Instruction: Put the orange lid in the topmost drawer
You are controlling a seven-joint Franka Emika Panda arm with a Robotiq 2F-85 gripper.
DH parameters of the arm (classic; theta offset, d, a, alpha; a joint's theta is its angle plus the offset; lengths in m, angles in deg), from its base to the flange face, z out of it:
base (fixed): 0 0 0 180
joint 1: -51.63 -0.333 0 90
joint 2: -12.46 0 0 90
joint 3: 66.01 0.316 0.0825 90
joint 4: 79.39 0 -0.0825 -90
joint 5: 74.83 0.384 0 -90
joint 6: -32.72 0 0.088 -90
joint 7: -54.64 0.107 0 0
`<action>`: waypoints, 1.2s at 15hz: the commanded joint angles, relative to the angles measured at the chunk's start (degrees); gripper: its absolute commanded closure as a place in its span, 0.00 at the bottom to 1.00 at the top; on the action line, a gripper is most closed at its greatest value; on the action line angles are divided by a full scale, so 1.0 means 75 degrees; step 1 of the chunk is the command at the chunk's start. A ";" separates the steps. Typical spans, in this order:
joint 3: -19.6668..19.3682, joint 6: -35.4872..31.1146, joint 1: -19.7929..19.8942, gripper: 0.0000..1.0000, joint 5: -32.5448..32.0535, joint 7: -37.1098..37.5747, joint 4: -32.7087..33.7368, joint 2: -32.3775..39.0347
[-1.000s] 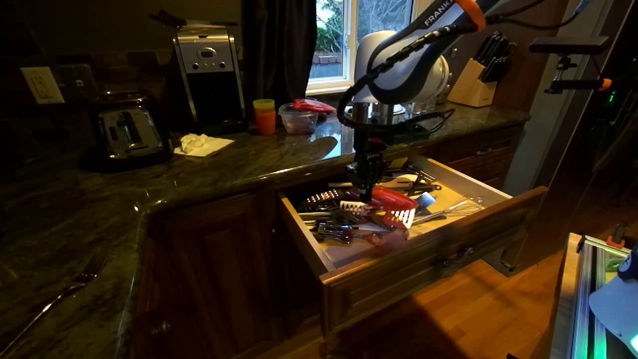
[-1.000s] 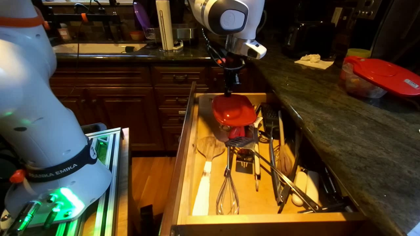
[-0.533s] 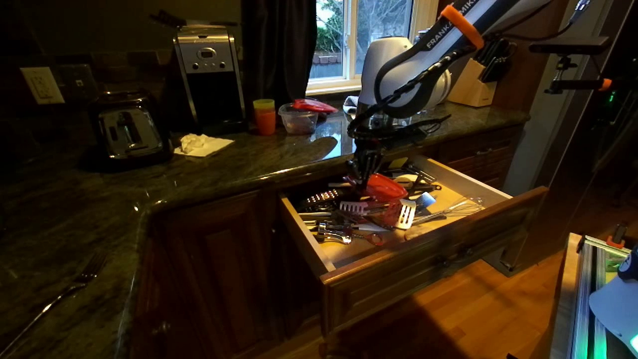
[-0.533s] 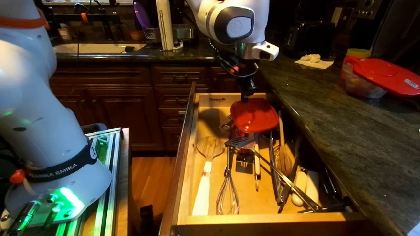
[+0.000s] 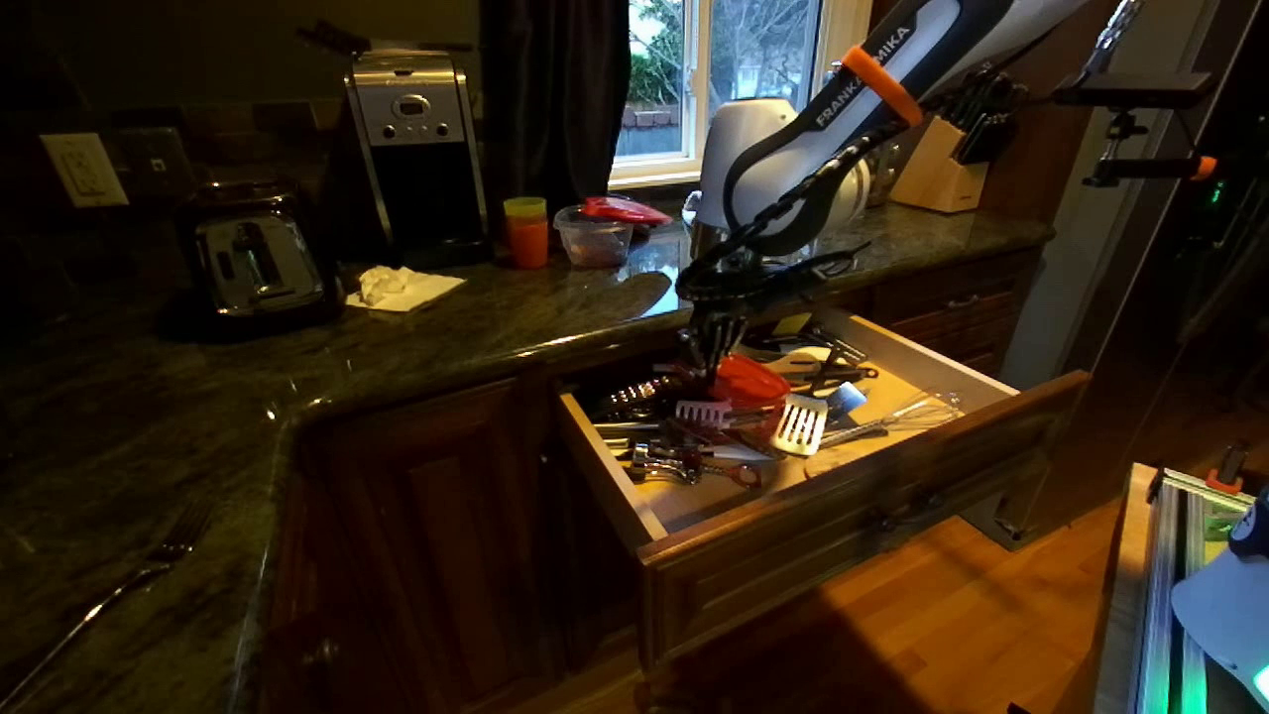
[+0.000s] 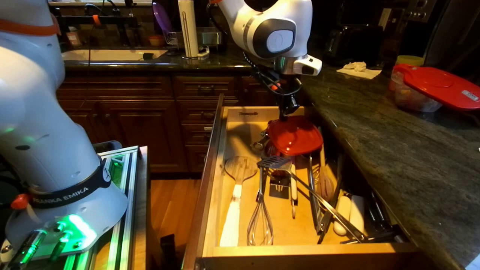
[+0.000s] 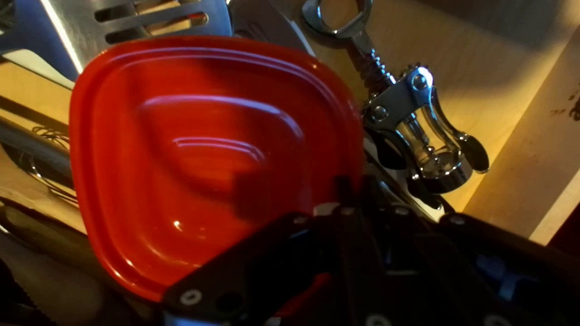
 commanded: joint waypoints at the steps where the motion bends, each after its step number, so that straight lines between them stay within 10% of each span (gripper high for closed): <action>1: 0.0165 -0.0174 0.0075 0.98 0.0180 -0.0494 0.0474 0.0536; 7: 0.0481 0.0023 0.0186 0.98 0.0533 -0.1158 0.1091 0.1139; 8: 0.0550 0.0031 0.0225 0.67 0.0639 -0.1263 0.1137 0.1184; 18: 0.0653 -0.0260 0.0316 0.01 0.0553 -0.2205 0.0369 -0.0179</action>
